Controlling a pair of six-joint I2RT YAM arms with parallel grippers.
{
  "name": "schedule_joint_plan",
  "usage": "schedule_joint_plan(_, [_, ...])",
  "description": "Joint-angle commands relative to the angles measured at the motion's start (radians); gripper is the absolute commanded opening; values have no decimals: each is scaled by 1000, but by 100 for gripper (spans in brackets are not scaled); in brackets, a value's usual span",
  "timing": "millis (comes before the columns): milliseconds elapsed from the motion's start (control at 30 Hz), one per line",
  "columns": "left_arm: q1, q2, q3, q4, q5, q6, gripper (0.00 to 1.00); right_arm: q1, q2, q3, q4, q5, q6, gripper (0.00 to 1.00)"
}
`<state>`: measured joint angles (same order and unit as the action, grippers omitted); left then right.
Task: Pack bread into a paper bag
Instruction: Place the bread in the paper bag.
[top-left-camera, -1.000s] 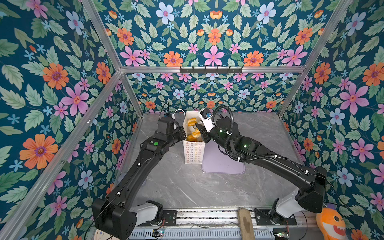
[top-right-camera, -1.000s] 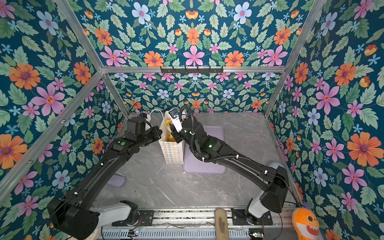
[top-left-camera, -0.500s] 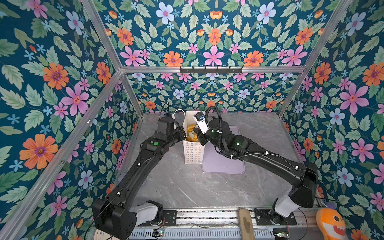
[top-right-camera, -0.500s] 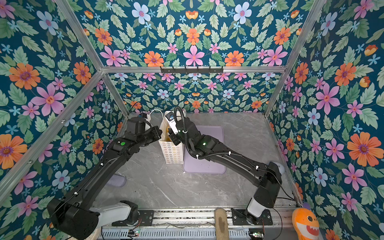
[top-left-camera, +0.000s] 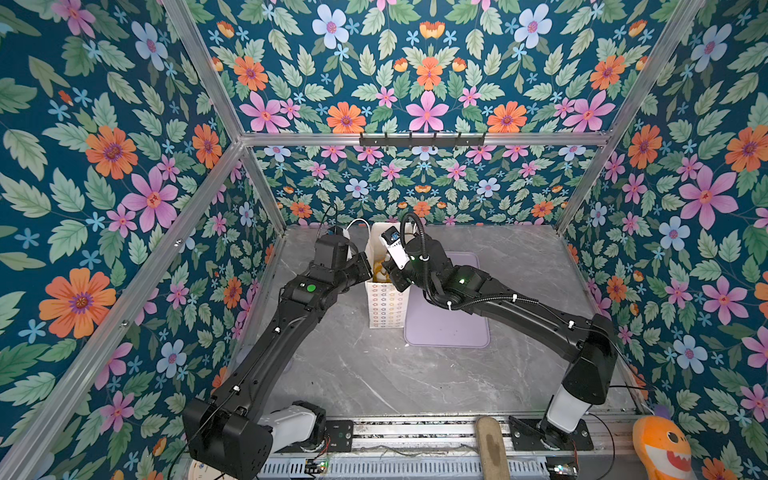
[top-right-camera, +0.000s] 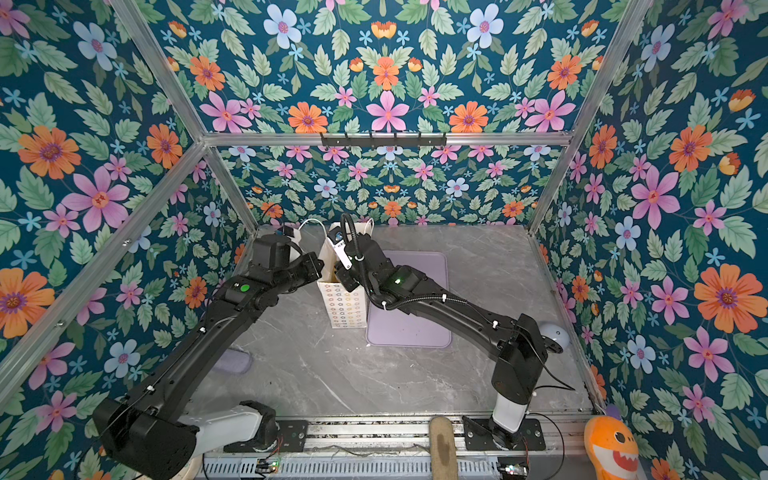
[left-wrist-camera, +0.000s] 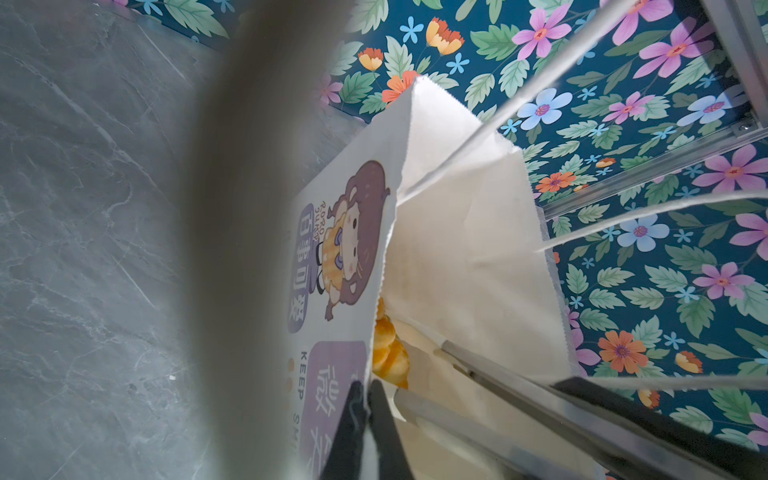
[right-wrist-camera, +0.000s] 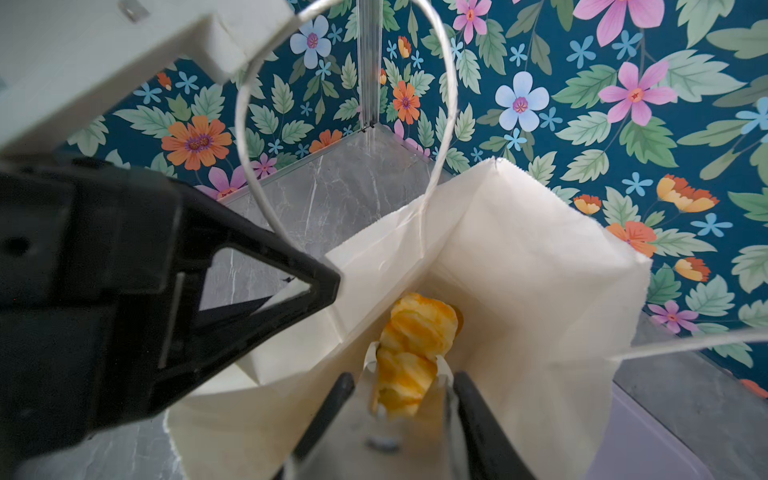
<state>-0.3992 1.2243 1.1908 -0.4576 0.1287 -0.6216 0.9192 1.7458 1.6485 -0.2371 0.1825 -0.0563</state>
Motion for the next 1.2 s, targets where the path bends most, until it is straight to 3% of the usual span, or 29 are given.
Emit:
schedule_joint_plan(0, [0, -8, -3, 16, 5, 8, 5, -2, 11, 26, 1, -11, 7, 38])
schedule_joint_plan(500, [0, -14, -19, 20, -2, 7, 6, -8, 56, 75, -53, -19, 4, 44])
schedule_joint_plan(767, [0, -16, -23, 20, -3, 7, 6, -10, 33, 83, -41, -22, -8, 52])
schedule_joint_plan(1167, [0, -22, -20, 16, -9, 8, 6, -10, -28, 113, -56, -79, -16, 55])
